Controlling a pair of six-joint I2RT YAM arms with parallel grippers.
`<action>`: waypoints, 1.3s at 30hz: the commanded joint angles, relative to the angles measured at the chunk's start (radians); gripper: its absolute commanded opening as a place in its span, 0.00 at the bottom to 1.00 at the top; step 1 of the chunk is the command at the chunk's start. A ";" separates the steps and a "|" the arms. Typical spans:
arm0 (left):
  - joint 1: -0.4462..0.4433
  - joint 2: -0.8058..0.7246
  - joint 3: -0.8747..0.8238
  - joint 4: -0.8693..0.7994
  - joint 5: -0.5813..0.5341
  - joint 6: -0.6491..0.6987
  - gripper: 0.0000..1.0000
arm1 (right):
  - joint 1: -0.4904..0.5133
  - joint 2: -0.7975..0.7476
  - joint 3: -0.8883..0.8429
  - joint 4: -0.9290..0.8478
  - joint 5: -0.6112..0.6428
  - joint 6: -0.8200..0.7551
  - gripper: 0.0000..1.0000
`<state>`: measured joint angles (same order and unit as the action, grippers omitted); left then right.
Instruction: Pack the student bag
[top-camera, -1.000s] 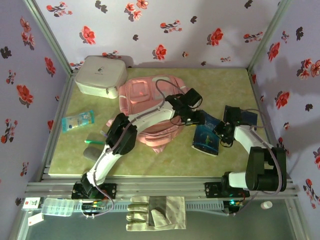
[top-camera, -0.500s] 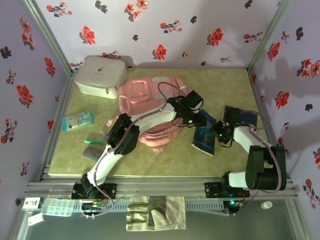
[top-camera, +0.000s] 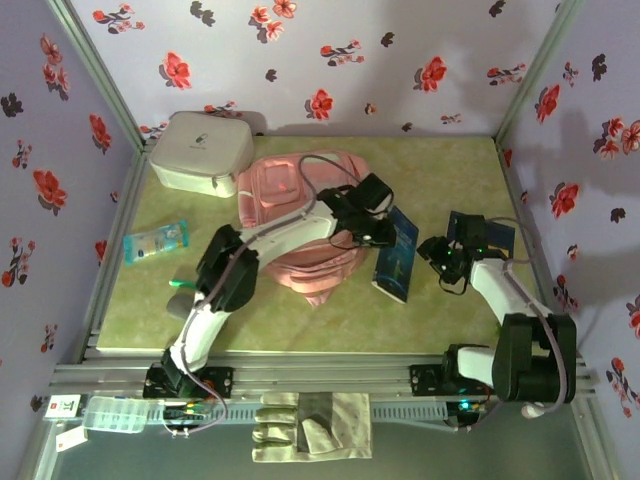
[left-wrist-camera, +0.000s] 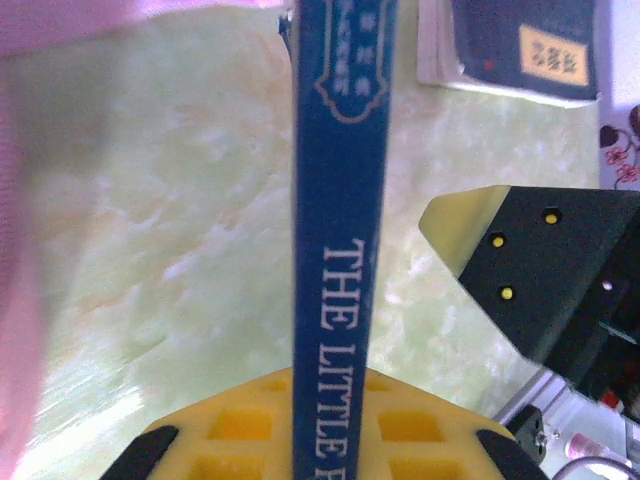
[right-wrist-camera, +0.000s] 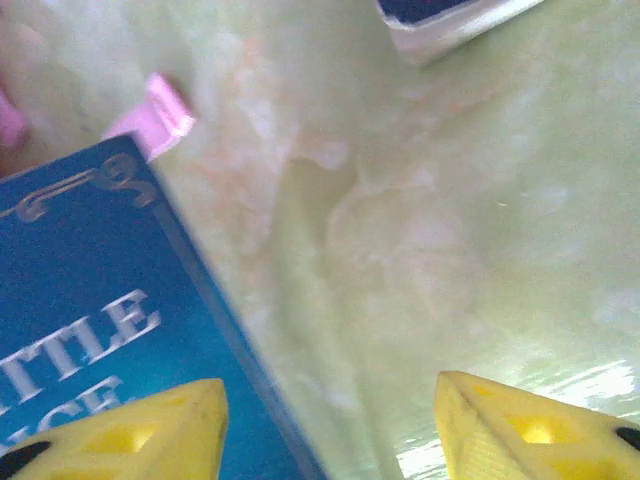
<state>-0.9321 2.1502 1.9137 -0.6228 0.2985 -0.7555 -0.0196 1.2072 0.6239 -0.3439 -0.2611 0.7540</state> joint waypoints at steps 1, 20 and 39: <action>0.066 -0.189 -0.079 0.078 -0.030 0.052 0.00 | 0.007 -0.061 0.004 0.078 -0.079 0.039 0.64; 0.360 -0.744 -0.637 0.584 -0.081 -0.158 0.00 | 0.334 0.033 -0.051 0.998 -0.213 0.597 0.95; 0.392 -0.710 -0.658 0.784 -0.096 -0.430 0.00 | 0.535 0.324 0.053 1.493 -0.133 0.831 0.94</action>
<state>-0.5465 1.4387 1.2552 0.0536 0.2092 -1.1393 0.5026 1.5116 0.6338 1.0523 -0.4171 1.5570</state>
